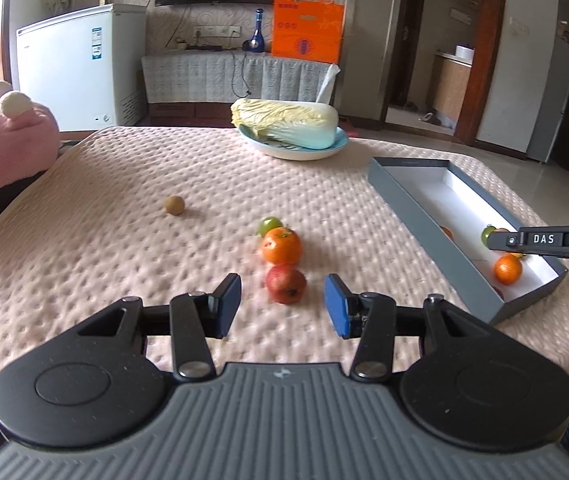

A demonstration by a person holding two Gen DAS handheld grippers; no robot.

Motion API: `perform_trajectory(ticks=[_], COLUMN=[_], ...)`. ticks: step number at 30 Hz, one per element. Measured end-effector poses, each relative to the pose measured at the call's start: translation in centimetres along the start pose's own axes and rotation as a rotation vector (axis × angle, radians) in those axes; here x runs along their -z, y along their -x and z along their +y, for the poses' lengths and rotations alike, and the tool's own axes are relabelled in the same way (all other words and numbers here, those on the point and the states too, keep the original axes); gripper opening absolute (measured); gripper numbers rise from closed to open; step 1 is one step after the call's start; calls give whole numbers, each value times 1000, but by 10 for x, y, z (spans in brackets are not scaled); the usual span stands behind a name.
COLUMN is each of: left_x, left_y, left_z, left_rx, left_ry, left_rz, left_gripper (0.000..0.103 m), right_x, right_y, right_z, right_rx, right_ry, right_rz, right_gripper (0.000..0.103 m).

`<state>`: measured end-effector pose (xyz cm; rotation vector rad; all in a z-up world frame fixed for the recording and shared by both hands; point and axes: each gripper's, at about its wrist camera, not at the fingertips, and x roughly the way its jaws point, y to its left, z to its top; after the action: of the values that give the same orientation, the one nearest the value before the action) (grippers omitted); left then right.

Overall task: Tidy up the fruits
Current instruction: 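Lower the kiwi into the grey box and open the right tool, then grasp the red apple on the blanket with the right tool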

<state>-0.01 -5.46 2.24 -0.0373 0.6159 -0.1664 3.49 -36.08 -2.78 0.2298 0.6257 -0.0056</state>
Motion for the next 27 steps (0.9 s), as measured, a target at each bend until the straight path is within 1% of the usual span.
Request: perform_trajectory(ticks=[4, 9, 15, 19, 24, 27], left_x=[0, -1, -2, -2, -6, -9], left_y=[0, -1, -1, -3, -6, -9], left_z=[8, 21, 34, 40, 47, 53], left_rx=[-23, -46, -71, -86, -109, -123], left_ry=[9, 32, 62, 74, 104, 120], left_rz=[-3, -4, -7, -8, -13, -14], left_gripper=[52, 52, 52, 52, 52, 52], right_x=[-1, -1, -4, -7, -5, 1], right_y=[-3, -4, -2, 4, 11, 15], right_z=[0, -1, -1, 3, 28, 59], right_rx=[1, 28, 43, 28, -16, -62], right_ry=[-6, -21, -40, -41, 6, 135], right_rz=[5, -3, -29, -65, -110, -127], right_gripper=[29, 29, 29, 29, 29, 29])
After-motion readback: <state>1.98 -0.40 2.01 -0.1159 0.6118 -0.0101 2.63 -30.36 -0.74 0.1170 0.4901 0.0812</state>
